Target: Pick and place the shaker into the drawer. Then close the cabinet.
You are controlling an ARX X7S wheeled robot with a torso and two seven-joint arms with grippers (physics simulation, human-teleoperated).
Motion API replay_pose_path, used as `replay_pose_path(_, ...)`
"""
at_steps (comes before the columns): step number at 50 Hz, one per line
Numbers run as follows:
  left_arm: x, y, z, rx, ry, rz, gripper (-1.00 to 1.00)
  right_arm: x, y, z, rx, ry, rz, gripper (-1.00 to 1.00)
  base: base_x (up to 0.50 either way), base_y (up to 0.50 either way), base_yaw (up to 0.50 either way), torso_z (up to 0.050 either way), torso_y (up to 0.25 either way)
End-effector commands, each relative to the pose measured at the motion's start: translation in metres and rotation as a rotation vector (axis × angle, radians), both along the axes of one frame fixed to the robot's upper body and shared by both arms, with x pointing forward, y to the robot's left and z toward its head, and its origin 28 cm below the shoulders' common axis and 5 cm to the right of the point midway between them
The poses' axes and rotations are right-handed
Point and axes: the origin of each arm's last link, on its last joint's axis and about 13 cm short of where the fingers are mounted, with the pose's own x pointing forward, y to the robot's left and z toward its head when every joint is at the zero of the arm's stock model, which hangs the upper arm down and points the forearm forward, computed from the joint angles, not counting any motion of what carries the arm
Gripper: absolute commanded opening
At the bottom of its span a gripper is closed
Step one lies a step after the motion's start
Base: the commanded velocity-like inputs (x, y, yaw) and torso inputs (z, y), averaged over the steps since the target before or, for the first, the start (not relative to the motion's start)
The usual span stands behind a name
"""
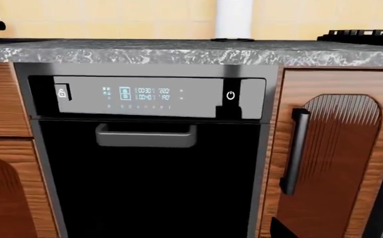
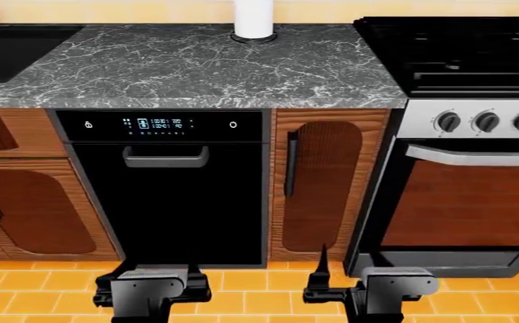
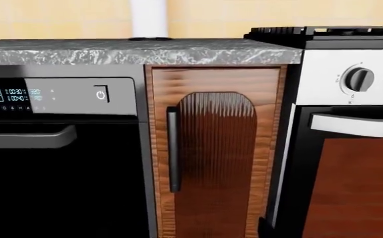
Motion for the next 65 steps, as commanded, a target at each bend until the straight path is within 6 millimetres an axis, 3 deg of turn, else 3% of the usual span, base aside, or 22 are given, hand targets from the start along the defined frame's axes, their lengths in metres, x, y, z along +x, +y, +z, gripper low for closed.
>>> replay_pose_path(1, -0.004, -0.001, -0.007, 0.028, -0.003, -0.006, 1.00, -0.002, 0.003, -0.004, -0.006, 0.007, 0.004, 1.00, 0.00, 0.05, 0.00, 0.000, 0.000)
replay_pose_path(7, 0.002, -0.005, 0.010, 0.025, 0.012, -0.017, 1.00, -0.003, 0.002, 0.007, -0.003, -0.025, -0.004, 1.00, 0.00, 0.05, 0.00, 0.000, 0.000)
replay_pose_path(8, -0.009, 0.008, 0.102, 0.058, -0.180, 0.028, 1.00, -0.027, 0.005, 0.083, -0.036, -0.185, 0.096, 1.00, 0.00, 0.00, 0.00, 0.000, 0.000)
replay_pose_path(9, 0.003, -0.006, 0.010, 0.028, 0.032, -0.016, 1.00, -0.003, 0.002, 0.007, -0.003, -0.026, -0.006, 1.00, 0.00, 0.00, 0.00, 0.000, 0.000)
replay_pose_path(17, 0.006, -0.005, 0.039, 0.037, 0.003, -0.019, 1.00, 0.002, 0.001, 0.032, -0.033, -0.053, -0.006, 1.00, 0.00, 0.00, 0.00, 0.000, 0.000)
replay_pose_path(27, 0.013, -0.005, 0.099, 0.077, -0.123, -0.026, 1.00, 0.006, -0.007, 0.088, -0.101, -0.160, -0.029, 1.00, 0.00, 0.00, 0.00, 0.000, 0.000)
replay_pose_path(37, 0.016, -0.001, 0.134, 0.104, -0.204, -0.006, 1.00, 0.008, -0.013, 0.127, -0.145, -0.245, -0.060, 1.00, 0.00, 0.00, 0.00, 0.000, 0.000)
replay_pose_path(54, 0.022, 0.004, 0.169, 0.122, -0.264, 0.015, 1.00, 0.010, -0.020, 0.176, -0.178, -0.340, -0.098, 1.00, 0.00, 0.00, 0.00, 0.000, 0.000)
replay_pose_path(65, 0.027, 0.007, 0.187, 0.152, -0.288, 0.025, 1.00, 0.013, -0.026, 0.196, -0.194, -0.356, -0.064, 1.00, 0.00, 0.00, 0.00, 0.000, 0.000)
